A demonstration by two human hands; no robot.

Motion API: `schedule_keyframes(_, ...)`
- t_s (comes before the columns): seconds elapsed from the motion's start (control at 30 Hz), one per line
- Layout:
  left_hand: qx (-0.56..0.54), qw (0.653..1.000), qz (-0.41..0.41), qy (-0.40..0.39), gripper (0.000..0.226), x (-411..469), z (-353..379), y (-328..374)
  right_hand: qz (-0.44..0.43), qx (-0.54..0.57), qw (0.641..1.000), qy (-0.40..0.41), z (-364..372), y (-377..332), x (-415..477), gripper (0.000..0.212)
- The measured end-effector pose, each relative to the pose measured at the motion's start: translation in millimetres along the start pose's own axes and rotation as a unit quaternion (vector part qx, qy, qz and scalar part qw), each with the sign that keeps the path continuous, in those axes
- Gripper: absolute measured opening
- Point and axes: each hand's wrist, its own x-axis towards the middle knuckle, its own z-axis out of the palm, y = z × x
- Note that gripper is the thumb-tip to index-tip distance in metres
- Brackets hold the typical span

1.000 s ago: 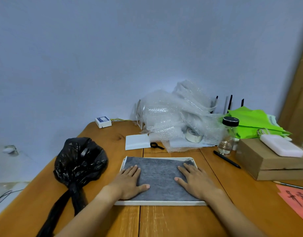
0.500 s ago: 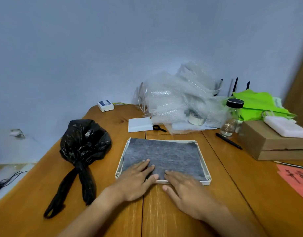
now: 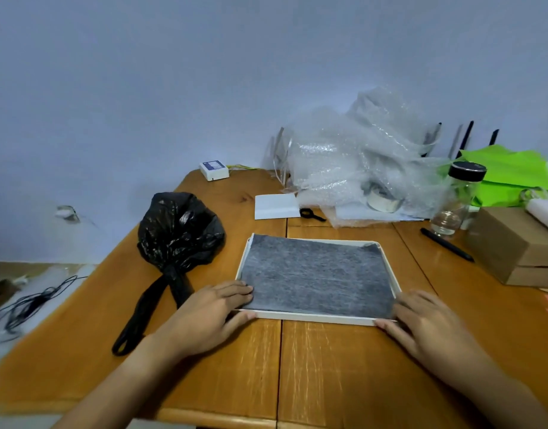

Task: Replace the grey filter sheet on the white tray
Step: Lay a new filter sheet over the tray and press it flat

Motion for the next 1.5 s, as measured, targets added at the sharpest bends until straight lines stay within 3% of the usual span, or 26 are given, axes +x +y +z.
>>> schedule_keyframes(0.2,-0.077,0.996,-0.030,-0.029,0.049,-1,-12,-10,0.044,0.055,0.998,-0.002,5,-1,-6,0.049)
schedule_keyframes(0.33,-0.088,0.996,-0.017,-0.024,0.038,-2,-11,-5,0.077,0.079,0.993,-0.042,1,-3,-9,0.043)
schedule_keyframes(0.5,-0.185,0.981,-0.059,0.001,0.041,4,-19,-3,0.065,0.061,0.986,-0.139,-15,-8,2,0.049)
schedule_keyframes(0.6,-0.132,0.991,-0.035,0.017,0.031,25,-27,-2,0.072,0.084,0.985,-0.130,-21,-10,21,0.061)
schedule_keyframes(0.73,-0.030,0.999,0.006,0.044,0.030,78,-23,-5,0.075,0.098,0.987,-0.104,-8,-14,67,0.041)
schedule_keyframes(0.9,0.068,0.997,0.019,0.018,0.048,131,3,-4,0.073,0.117,0.980,-0.141,31,-24,116,0.052)
schedule_keyframes(1.0,0.076,0.997,0.013,-0.013,0.060,138,16,-1,0.053,0.110,0.976,-0.179,43,-30,131,0.056)
schedule_keyframes(1.13,0.116,0.992,0.039,-0.009,0.059,136,28,-7,0.052,0.109,0.970,-0.209,59,-29,133,0.060)
schedule_keyframes(1.37,0.103,0.993,0.004,0.050,0.045,133,32,-6,0.076,0.123,0.972,-0.185,65,-21,126,0.062)
schedule_keyframes(1.5,0.111,0.991,-0.052,0.053,0.040,131,31,-4,0.119,0.046,0.984,-0.122,64,-13,122,0.059)
